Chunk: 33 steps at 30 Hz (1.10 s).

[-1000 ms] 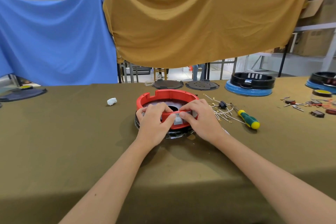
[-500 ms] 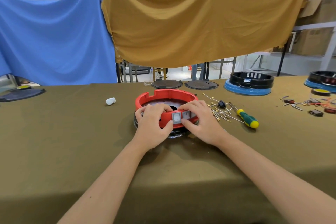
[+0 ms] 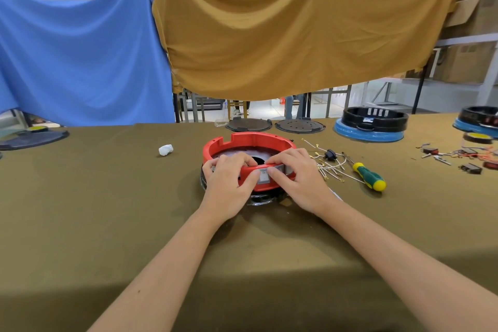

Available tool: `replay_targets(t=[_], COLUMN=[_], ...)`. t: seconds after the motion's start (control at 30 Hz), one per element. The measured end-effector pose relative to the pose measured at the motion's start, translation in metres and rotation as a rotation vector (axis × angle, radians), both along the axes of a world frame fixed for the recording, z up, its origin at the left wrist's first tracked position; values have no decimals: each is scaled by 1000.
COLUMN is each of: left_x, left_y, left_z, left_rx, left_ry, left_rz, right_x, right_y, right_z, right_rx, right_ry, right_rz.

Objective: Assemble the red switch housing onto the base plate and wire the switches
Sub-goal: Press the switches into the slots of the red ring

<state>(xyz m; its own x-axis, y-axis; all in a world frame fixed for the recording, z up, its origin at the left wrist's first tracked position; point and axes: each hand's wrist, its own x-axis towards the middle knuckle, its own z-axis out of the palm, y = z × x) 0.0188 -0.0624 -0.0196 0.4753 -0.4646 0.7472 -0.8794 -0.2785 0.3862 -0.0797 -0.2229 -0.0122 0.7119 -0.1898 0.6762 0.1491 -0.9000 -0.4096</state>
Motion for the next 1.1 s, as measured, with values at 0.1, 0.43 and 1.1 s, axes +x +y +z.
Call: replay_targets(t=[0.1, 0.43, 1.1], left_x=[0, -2, -1], left_y=[-2, 2, 3], left_z=[1, 1, 1], left_rx=[5, -11, 6], left_ry=[8, -21, -12], left_rz=[2, -8, -27], right_x=[2, -2, -1], right_y=[2, 2, 6], right_z=[0, -2, 1], right_rx=[-40, -121, -129], right_ry=[-9, -38, -44], right_rz=[-21, -33, -93])
